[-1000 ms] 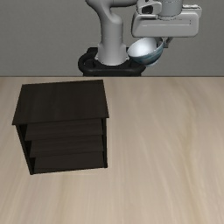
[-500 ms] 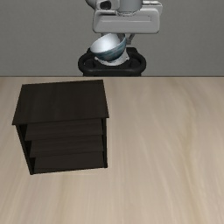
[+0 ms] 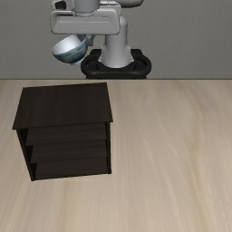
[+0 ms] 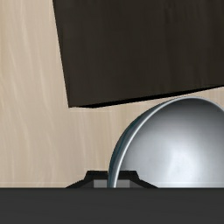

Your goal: Pick up the porcelain bowl on the table and place it on the wooden shelf

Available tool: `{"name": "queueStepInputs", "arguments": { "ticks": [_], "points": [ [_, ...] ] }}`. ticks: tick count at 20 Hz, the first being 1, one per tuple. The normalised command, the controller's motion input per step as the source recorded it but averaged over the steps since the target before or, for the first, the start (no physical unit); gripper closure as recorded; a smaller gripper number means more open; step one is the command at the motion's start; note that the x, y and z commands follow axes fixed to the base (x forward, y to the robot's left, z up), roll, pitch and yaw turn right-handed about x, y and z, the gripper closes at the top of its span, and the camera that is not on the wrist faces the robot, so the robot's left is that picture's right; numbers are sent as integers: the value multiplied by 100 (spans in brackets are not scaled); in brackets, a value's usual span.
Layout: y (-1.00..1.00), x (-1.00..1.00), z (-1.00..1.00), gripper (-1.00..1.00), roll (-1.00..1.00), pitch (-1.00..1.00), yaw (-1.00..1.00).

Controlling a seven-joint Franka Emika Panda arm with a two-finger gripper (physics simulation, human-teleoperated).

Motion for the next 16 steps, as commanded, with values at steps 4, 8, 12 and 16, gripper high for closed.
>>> {"name": "queueStepInputs", "arguments": {
  "ticks": [4,8,12,16],
  "points": [
    [-25,75,0,100,0,0,0],
    [0,100,0,100,0,0,0],
    [0,100,0,100,0,0,0],
    [0,0,-100,100,0,0,0]
  ]
}}
